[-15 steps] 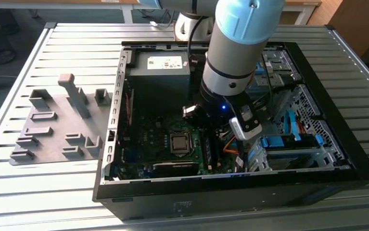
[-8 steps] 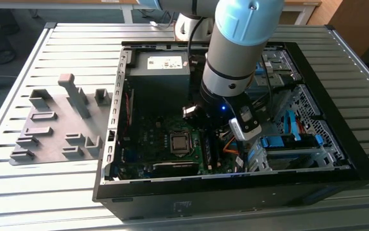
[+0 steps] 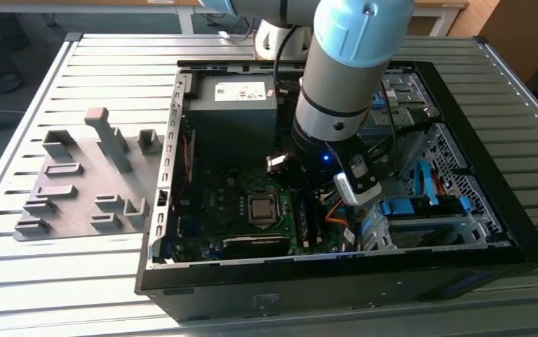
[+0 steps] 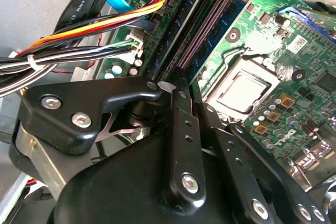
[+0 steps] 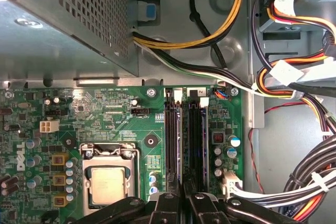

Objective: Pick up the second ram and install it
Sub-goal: 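Insert the second ram into the second slot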

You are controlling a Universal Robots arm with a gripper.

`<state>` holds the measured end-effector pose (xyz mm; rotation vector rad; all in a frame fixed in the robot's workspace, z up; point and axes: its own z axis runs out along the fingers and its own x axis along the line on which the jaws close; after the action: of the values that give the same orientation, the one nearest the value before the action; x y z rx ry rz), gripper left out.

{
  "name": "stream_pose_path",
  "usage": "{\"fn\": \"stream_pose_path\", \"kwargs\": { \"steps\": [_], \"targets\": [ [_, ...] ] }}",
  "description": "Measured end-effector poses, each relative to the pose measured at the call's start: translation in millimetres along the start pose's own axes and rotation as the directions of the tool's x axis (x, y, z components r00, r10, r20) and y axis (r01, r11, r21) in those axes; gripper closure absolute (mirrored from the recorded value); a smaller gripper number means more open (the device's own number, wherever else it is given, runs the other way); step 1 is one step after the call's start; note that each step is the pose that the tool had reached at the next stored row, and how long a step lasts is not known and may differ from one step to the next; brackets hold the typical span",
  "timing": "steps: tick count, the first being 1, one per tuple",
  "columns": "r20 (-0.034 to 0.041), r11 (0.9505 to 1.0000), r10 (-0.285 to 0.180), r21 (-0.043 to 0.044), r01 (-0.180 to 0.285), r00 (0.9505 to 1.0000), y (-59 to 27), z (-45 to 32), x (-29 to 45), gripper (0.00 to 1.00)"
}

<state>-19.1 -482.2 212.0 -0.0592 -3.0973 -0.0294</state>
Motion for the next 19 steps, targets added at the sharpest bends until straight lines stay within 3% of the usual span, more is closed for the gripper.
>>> {"fn": "stream_pose_path", "kwargs": {
  "steps": [19],
  "targets": [
    [-0.0014,0.9999,-0.012,0.0007,0.012,0.9999,0.7,0.2,-0.7,0.86]
  ]
}}
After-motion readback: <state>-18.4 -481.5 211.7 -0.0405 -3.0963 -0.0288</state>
